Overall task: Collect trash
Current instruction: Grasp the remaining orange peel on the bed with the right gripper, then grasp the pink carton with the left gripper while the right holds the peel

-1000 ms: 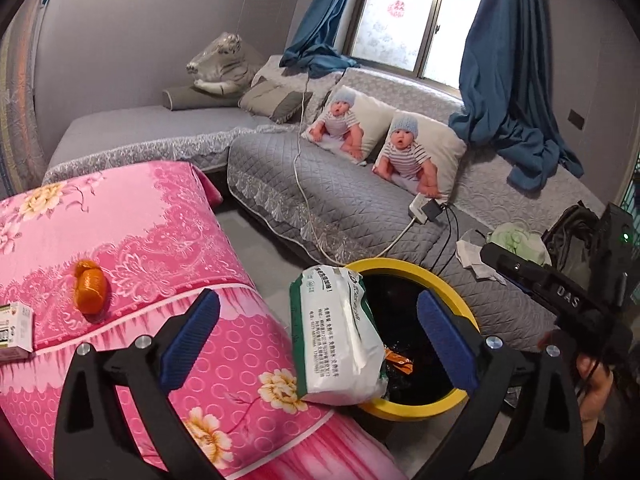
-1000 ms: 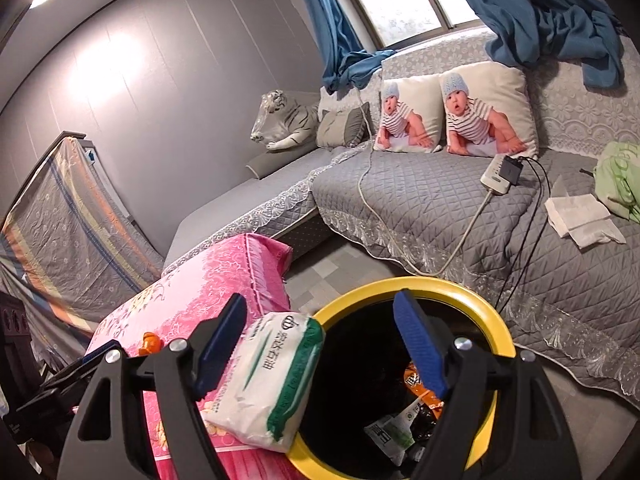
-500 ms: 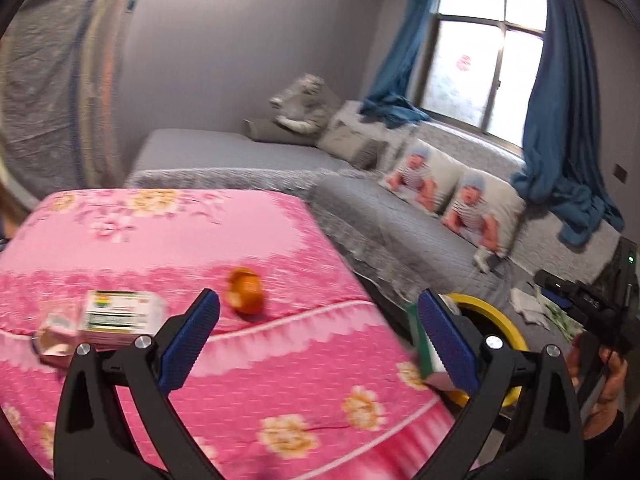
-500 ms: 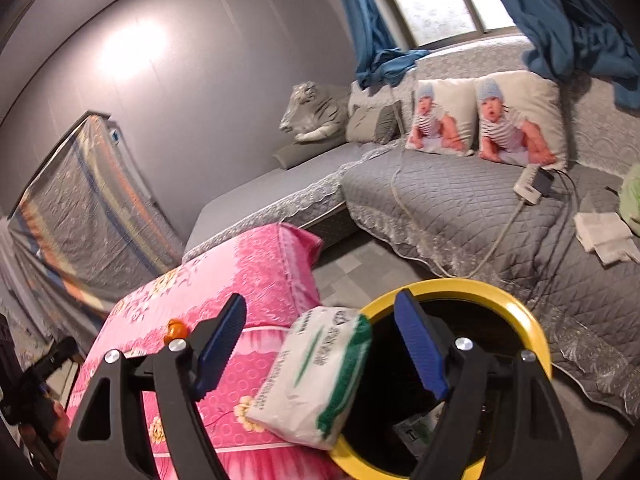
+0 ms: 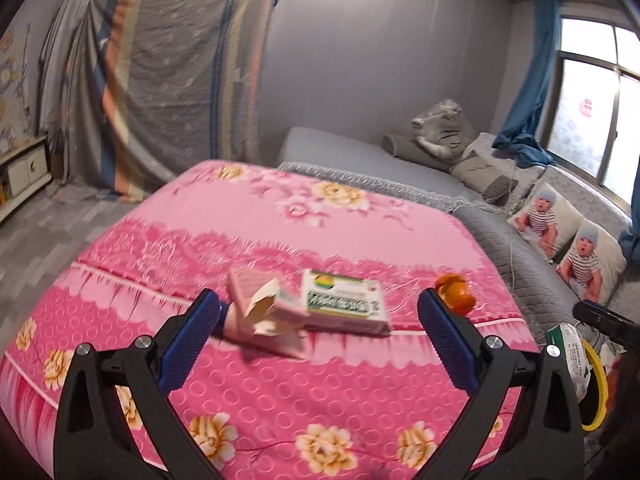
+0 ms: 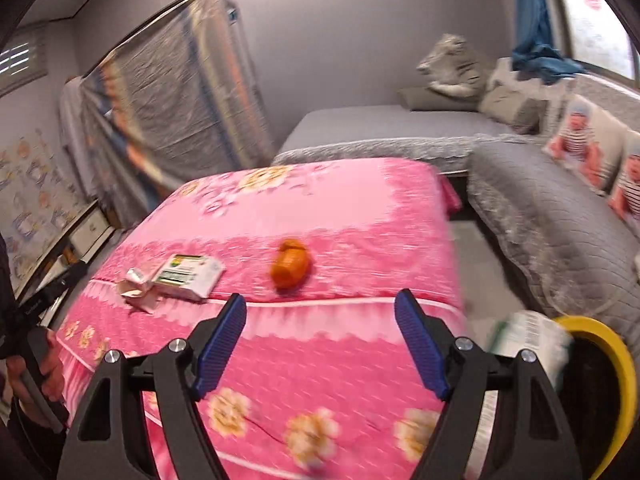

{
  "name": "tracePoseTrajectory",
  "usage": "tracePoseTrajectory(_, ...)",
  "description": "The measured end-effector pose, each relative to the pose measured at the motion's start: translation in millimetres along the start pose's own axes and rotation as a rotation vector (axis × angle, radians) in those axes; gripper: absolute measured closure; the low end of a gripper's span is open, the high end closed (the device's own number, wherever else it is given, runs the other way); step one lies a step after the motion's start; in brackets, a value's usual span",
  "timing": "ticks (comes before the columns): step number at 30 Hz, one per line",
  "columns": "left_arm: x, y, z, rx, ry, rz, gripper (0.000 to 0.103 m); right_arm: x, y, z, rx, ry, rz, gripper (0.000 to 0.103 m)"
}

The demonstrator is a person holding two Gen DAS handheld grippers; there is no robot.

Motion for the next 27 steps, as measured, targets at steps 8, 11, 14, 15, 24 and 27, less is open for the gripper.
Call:
tracePoseTrajectory(8, 26.8, -12.3, 4.6, -0.025, -0.081, 0.024, 0.008, 106.5, -38.5, -46.3, -0.044, -0.191, 0.166, 0.03)
tracePoseTrajectory(11, 38.4, -6.7, 3.8, 0.018, -0.107, 0.018, 0.008, 135.4, -32.3, -46.3, -0.013, -0.271, 0.155, 0.03)
tracePoseTrajectory(14, 52.5, -0.5, 3.2, 0.05, -0.145, 0.017, 0.008, 155.7, -25.7, -45.1, 0.006, -0.309, 0.148, 0.032)
tracePoseTrajectory(15, 56.2, 1.2, 3.1, 0.055, -0.152, 0.016, 0.008, 160.7, -24.4, -45.6, 0.011, -0.317, 0.147, 0.033)
tracePoseTrajectory(24, 90.7, 10.5, -1.3, 0.093, -0.21, -0.037, 0.008, 180.3, -13.0, -52.5, 0.068, -0.321, 0.019, 0.061)
tracePoseTrajectory(27, 101.0, 11.7, -4.3, 0.074, -0.241, -0.023, 0.008, 175.1, -9.0, -54.9, 0.064, -0.304, -0.02, 0.07)
Point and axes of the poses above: each gripper's, at about its wrist camera, not at the fingertips, and x roughly the way its jaws point, y to its right, z to its underside, the point moved 8 cm from there along x, roughly the way its jaws point, and after that the axes turned 13 degrees about -y, right-handed, at the moved point
